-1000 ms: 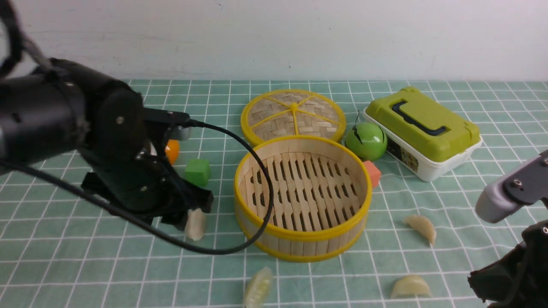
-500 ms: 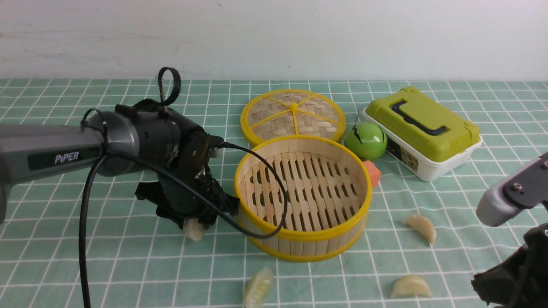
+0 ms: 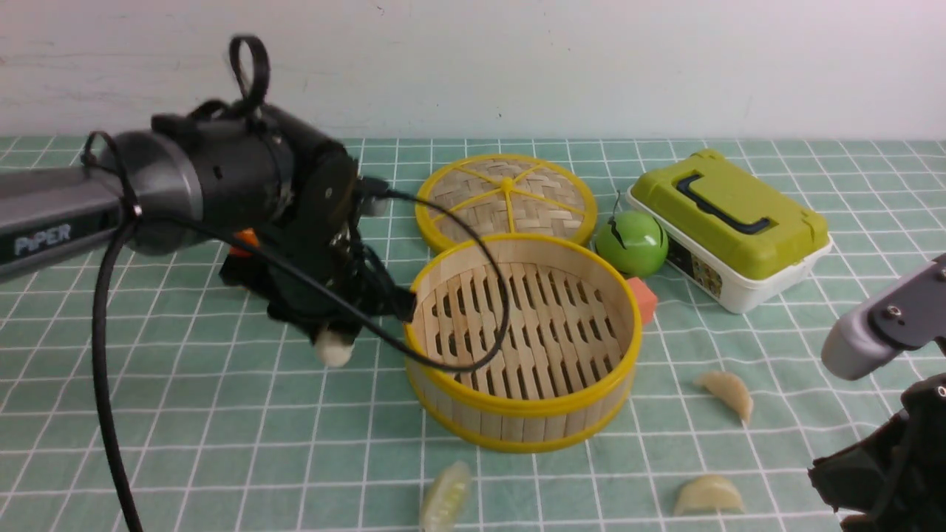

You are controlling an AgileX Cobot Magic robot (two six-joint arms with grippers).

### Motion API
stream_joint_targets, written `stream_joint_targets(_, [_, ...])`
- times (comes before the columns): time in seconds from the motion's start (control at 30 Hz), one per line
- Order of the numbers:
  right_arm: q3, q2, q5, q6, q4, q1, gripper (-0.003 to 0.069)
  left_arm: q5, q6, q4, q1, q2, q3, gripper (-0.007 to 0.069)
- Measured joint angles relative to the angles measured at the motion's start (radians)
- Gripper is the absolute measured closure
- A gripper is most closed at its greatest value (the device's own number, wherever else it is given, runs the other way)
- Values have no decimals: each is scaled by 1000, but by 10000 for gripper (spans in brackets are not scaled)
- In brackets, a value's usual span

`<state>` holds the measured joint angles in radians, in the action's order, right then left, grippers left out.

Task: Put the dumplings into the steamer on the table with the blue tablecloth.
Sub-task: 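Reach for and grasp a dumpling on the table with the left gripper, then place the dumpling into the bamboo steamer basket with the left gripper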

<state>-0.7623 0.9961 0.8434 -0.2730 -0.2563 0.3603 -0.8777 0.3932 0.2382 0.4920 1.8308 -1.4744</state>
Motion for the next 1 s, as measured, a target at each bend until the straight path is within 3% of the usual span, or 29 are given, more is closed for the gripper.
stream_joint_targets(0.17, [0,-2,23,0,-3,0,647,-1,-24,-49,97,10,-189,397])
stream_joint_targets(0.33, [-1,-49,119,1,-26,0,645,-6,-28,-86,175,205,-406,397])
stream_joint_targets(0.5, [-1,-114,199,1,-23,0,638,-41,-19,-114,184,418,-613,397])
stream_joint_targets(0.7, [-1,-173,236,1,5,0,636,-83,-2,-119,181,548,-724,397])
stream_joint_targets(1.0, [-1,-188,234,1,26,0,629,-218,-15,-118,181,479,-740,219])
